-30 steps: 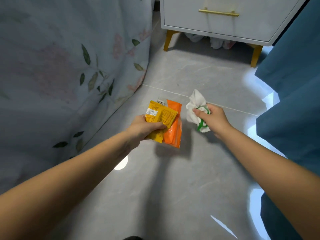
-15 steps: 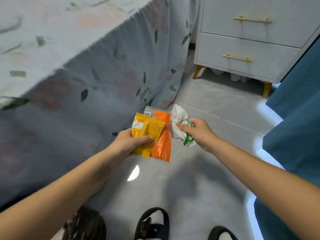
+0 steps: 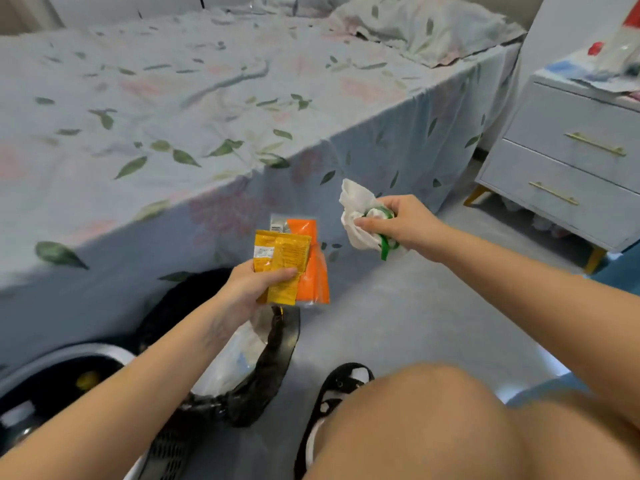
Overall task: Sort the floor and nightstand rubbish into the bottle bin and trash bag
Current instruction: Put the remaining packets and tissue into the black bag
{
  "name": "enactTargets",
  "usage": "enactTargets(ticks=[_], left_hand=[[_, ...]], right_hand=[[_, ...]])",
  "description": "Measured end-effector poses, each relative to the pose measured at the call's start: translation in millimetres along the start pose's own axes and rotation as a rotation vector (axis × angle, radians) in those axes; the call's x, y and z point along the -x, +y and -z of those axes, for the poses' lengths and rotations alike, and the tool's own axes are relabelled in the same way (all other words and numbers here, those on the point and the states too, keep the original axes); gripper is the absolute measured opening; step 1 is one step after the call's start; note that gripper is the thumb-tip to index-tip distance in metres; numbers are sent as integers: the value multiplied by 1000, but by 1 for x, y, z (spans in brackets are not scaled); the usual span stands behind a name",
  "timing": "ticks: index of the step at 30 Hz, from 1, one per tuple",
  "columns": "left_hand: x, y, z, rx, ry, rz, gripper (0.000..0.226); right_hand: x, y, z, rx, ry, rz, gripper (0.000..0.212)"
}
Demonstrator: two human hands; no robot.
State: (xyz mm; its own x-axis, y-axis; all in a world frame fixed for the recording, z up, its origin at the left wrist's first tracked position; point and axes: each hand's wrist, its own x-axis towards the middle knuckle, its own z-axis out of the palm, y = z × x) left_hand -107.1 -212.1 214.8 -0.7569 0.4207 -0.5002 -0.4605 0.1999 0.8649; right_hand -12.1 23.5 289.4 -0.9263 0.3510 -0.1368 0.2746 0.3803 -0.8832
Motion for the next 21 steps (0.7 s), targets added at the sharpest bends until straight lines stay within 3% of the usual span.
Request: enactTargets(ticks=[6, 11, 13, 18, 21], left_hand=[[37, -25, 47, 236, 79, 62, 42], [61, -41, 81, 362, 156, 86, 35], [69, -47, 95, 394, 177, 86, 36], [85, -66, 126, 399, 243, 68, 35], [92, -75, 139, 387, 284, 63, 42]], right_hand=[[20, -60, -48, 131, -22, -18, 30], [31, -79, -108, 29, 14, -51, 29], [36, -74, -137, -57, 61, -65, 17], [49, -18, -199, -88, 139, -187, 23], [45, -1, -212, 236, 94, -153, 19]])
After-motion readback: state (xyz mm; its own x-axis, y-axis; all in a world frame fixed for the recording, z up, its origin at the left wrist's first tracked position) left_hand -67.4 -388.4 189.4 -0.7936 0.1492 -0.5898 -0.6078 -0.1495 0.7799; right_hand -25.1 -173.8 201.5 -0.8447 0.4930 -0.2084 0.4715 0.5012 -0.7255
